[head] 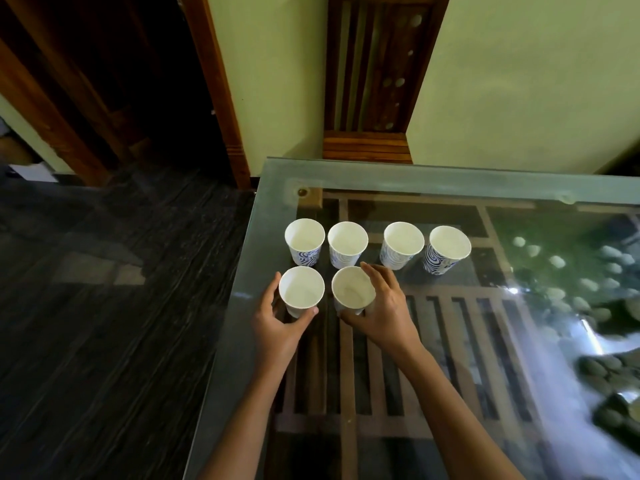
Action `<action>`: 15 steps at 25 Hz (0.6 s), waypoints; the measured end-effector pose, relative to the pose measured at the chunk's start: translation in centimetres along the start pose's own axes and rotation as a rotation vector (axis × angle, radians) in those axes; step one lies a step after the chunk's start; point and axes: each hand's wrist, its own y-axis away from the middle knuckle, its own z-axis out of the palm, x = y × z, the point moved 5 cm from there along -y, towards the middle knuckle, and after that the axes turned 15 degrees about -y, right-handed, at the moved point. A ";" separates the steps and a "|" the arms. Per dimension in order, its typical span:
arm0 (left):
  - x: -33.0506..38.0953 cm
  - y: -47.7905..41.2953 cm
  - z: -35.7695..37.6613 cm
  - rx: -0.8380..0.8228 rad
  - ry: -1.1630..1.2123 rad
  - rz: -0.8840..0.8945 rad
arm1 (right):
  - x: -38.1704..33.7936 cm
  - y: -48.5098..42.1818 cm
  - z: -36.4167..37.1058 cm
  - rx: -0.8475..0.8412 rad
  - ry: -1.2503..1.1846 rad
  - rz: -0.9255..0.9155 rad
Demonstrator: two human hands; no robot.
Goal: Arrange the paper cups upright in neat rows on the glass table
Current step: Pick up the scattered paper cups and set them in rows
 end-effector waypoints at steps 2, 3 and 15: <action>0.7 0.5 -0.4 0.011 -0.029 0.004 | 0.0 0.5 -0.7 -0.018 0.012 -0.009; 1.3 0.9 -0.6 0.021 -0.046 0.019 | 0.0 0.8 -1.3 -0.014 0.020 -0.013; 14.7 11.8 8.1 -0.115 -0.155 0.384 | 4.3 11.6 -19.6 0.168 0.025 0.181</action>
